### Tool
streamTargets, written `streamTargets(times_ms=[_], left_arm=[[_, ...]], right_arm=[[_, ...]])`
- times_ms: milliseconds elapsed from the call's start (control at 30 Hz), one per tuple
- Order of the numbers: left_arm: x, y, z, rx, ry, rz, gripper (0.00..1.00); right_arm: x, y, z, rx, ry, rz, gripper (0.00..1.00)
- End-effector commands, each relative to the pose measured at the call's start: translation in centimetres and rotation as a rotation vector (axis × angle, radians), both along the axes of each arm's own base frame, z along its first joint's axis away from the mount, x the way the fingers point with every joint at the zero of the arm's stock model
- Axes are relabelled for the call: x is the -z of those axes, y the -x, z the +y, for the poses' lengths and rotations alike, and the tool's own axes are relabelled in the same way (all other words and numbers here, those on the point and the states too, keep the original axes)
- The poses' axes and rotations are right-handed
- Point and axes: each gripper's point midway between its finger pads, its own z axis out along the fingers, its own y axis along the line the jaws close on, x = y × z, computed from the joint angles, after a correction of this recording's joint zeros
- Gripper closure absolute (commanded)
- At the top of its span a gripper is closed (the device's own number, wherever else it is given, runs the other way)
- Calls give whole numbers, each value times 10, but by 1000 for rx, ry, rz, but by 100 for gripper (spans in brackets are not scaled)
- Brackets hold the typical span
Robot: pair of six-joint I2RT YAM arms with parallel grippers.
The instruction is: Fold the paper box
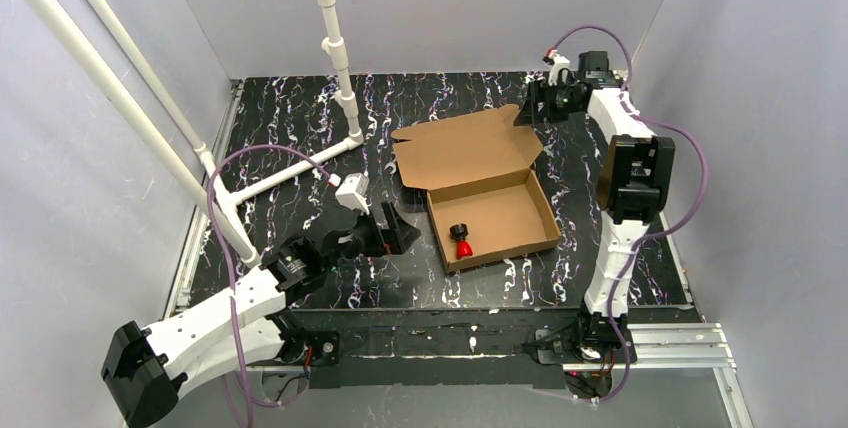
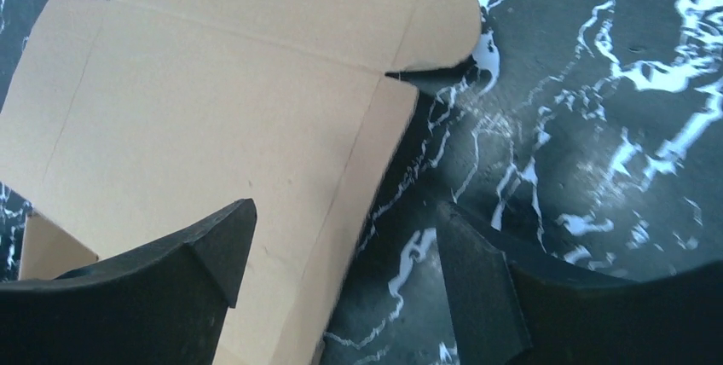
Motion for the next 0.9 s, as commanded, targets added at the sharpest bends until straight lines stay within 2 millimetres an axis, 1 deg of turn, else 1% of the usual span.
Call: streamTargets(times_ms=[0, 67, 167, 200, 267, 300, 333, 367, 400, 433, 467, 500, 533, 600, 667, 700, 733, 800, 867], left_arm=[[-14, -4, 11, -68, 15, -2, 2], [-13, -3, 13, -80, 25, 5, 2], [-13, -1, 16, -97, 43, 11, 2], [-13, -1, 18, -105, 45, 13, 2], [-14, 0, 19, -109, 51, 16, 2], [-16, 1, 20, -113, 59, 17, 2], [-18, 1, 20, -115, 65, 16, 2], [-20, 1, 20, -118, 72, 14, 2], [-22, 1, 21, -124, 84, 9, 2], [-25, -1, 21, -130, 93, 0, 2], [-26, -4, 20, -125, 88, -28, 2], [-29, -15, 19, -144, 101, -72, 2], [-32, -25, 19, -160, 132, -108, 2], [-36, -42, 23, -202, 160, -159, 2], [-45, -65, 25, -222, 181, -210, 2], [-43, -78, 23, -226, 165, -212, 2], [-39, -86, 21, -227, 164, -214, 2], [-34, -97, 18, -228, 166, -235, 2], [-30, -103, 15, -223, 162, -249, 2]], right_arm=[[0, -19, 12, 36, -44, 14, 20], [8, -21, 14, 46, -61, 38, 32], [14, -26, 16, 63, -84, 51, 56], [13, -28, 16, 67, -89, 46, 66], [9, -31, 15, 74, -102, 32, 82], [4, -30, 16, 79, -133, 30, 92], [-5, -32, 15, 83, -164, 2, 99], [-11, -31, 11, 99, -205, -6, 99], [-15, -23, 8, 109, -273, -21, 99], [-34, -18, 4, 91, -339, -82, 99], [-48, 1, 6, 37, -425, -136, 99], [-53, 25, 11, -27, -481, -161, 99], [-55, 39, 12, -39, -493, -182, 99], [-59, 53, 14, -48, -503, -216, 99], [-66, 63, 15, -56, -501, -253, 99], [-77, 67, 14, -61, -507, -285, 99], [-83, 69, 14, -60, -521, -301, 99], [-93, 71, 15, -69, -539, -324, 99], [-98, 72, 15, -70, -547, -339, 99]])
